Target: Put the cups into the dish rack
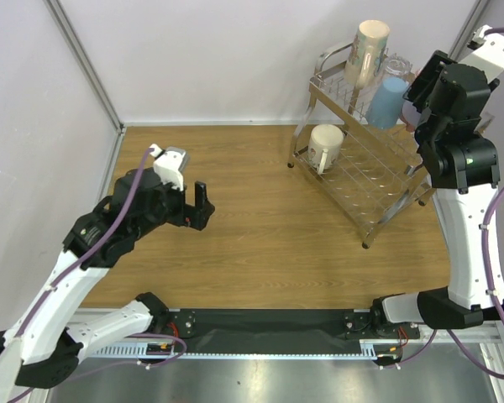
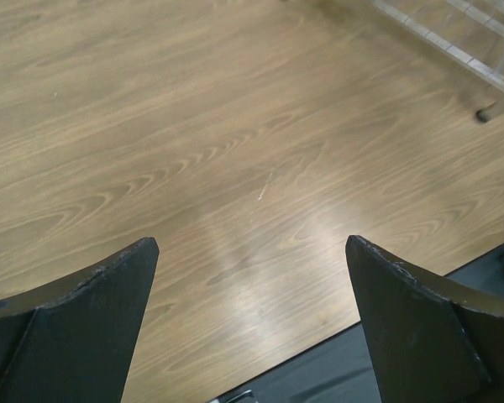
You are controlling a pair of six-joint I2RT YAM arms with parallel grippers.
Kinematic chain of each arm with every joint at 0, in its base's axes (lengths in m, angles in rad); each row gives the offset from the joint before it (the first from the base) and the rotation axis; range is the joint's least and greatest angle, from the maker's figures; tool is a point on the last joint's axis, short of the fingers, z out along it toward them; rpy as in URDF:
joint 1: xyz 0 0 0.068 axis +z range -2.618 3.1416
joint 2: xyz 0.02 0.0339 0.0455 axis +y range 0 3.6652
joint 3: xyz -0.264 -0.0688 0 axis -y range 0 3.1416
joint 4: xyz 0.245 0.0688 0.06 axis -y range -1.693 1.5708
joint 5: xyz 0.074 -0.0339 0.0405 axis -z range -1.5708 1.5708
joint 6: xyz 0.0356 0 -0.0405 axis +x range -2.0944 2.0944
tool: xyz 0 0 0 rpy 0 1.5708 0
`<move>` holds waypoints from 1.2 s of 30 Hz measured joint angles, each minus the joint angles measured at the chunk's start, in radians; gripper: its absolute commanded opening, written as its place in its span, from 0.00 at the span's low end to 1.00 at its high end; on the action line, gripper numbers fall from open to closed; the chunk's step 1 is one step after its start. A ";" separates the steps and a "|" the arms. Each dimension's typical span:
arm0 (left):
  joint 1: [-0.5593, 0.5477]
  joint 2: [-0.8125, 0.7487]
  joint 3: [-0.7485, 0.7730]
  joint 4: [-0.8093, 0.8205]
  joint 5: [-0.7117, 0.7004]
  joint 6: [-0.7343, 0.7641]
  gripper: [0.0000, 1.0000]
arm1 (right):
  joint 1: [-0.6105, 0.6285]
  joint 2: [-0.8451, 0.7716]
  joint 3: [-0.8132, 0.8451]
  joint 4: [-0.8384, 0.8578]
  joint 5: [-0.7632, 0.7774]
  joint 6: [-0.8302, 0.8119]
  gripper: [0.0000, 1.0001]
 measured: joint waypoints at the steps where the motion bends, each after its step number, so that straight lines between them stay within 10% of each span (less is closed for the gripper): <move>1: 0.008 0.008 -0.005 -0.002 0.010 0.013 1.00 | -0.001 0.001 0.009 -0.008 0.005 -0.004 0.00; 36: 0.016 0.047 -0.023 -0.002 0.018 0.133 1.00 | -0.144 0.066 -0.139 -0.001 -0.004 -0.003 0.00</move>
